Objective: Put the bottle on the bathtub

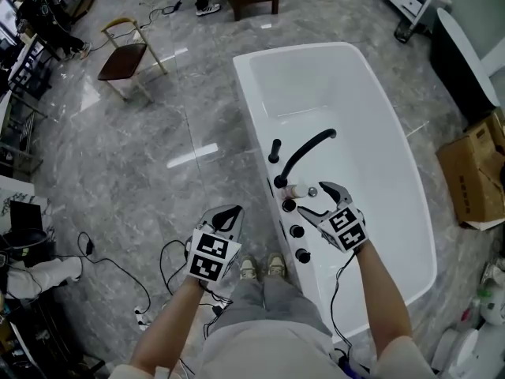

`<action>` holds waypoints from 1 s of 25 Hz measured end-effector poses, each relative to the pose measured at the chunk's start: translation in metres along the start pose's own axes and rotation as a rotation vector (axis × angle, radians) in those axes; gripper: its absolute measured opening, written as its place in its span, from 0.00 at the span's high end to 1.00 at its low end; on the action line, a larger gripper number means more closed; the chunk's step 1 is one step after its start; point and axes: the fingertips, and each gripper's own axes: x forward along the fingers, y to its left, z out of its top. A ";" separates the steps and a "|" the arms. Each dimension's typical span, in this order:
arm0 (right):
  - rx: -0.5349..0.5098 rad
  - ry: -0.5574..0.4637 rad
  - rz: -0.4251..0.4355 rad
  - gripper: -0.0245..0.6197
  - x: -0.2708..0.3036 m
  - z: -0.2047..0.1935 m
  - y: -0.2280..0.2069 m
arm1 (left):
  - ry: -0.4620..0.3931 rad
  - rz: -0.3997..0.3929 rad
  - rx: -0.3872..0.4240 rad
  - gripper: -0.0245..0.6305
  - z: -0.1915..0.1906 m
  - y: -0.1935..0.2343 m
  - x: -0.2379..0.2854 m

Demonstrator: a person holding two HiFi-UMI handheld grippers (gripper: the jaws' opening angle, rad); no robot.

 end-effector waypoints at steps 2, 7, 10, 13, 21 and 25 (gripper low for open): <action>-0.004 -0.047 -0.023 0.38 -0.020 0.016 0.004 | -0.011 0.006 0.003 0.93 0.006 0.000 -0.009; -0.010 -0.167 -0.047 0.39 -0.065 0.059 0.015 | -0.035 0.029 0.042 0.93 0.022 -0.001 -0.027; -0.016 -0.241 -0.073 0.45 -0.086 0.085 0.021 | -0.045 0.035 0.097 0.93 0.030 -0.006 -0.037; -0.008 -0.308 -0.097 0.52 -0.107 0.105 0.024 | -0.080 0.027 0.118 0.93 0.050 -0.009 -0.050; -0.007 -0.479 -0.096 0.63 -0.167 0.168 0.046 | -0.210 0.040 0.158 0.93 0.112 -0.012 -0.094; -0.041 -0.537 -0.101 0.67 -0.192 0.193 0.061 | -0.287 0.059 0.160 0.93 0.138 -0.012 -0.118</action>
